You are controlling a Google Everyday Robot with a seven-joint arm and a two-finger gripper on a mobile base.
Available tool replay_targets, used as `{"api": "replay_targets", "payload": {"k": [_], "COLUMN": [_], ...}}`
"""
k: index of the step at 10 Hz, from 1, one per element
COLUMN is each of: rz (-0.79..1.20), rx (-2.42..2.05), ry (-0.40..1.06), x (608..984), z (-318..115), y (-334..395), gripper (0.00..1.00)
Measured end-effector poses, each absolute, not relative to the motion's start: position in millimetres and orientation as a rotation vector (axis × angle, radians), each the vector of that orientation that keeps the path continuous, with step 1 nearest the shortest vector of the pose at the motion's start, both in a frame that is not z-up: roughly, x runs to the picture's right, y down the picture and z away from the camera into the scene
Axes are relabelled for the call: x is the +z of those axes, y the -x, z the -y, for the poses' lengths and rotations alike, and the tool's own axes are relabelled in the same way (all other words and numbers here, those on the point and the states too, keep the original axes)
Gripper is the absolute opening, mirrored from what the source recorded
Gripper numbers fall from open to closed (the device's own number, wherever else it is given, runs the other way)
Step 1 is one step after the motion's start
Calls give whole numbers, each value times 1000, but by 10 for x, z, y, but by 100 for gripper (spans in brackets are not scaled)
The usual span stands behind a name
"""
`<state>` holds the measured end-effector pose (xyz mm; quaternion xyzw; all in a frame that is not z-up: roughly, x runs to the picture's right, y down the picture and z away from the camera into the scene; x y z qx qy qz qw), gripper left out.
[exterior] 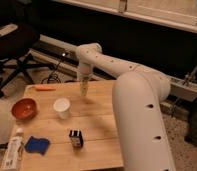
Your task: Knock the eraser over
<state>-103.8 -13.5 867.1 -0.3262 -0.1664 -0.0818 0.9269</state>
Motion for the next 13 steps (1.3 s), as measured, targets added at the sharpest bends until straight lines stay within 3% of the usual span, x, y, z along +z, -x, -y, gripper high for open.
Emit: {"api": "replay_targets", "payload": {"k": [7, 13], "rz": [340, 315], "rx": [-169, -131], "ry": [657, 616], "x": [8676, 8385], "z": [142, -125], "y": [1017, 615], "gripper": [80, 80]}}
